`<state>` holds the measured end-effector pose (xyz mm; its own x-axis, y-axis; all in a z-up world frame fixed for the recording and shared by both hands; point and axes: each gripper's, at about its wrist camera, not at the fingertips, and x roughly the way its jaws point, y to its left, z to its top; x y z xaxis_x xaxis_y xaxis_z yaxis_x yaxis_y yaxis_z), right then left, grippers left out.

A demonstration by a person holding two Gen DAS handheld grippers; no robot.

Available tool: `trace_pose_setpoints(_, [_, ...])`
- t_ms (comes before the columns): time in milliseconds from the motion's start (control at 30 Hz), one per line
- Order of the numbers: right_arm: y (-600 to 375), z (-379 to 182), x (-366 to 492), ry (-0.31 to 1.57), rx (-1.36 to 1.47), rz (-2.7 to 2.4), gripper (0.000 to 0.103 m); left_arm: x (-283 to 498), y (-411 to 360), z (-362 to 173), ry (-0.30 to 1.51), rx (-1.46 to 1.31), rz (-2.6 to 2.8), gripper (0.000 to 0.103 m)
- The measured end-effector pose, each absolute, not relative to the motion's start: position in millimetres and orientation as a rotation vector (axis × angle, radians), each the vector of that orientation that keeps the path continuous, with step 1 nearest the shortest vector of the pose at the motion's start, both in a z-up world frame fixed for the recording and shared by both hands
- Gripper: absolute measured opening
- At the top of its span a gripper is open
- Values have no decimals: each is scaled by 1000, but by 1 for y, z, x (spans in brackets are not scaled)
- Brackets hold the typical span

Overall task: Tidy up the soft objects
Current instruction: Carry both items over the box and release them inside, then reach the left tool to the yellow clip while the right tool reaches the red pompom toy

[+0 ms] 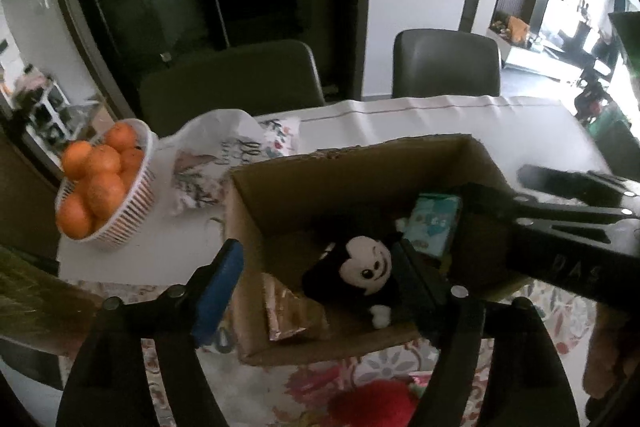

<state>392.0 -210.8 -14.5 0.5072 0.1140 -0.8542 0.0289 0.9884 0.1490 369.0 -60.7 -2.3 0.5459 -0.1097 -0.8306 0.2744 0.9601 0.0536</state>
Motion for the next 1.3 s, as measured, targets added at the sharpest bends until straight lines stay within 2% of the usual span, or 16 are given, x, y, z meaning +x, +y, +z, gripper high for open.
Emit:
trace_pose_setpoints(300, [-208, 3, 365, 955, 95, 15, 69, 337, -51, 18, 898, 218, -166, 82])
trace_pose_setpoints(433, [-203, 14, 347, 909, 76, 19, 74, 319, -46, 28, 866, 246, -153, 82])
trace_pose_setpoints(700, [-187, 32, 315, 843, 39, 53, 74, 285, -30, 45, 808, 274, -111, 85])
trace_pose_setpoints(1300, [-136, 25, 263, 871, -48, 202, 74, 218, 14, 31, 844, 246, -69, 85])
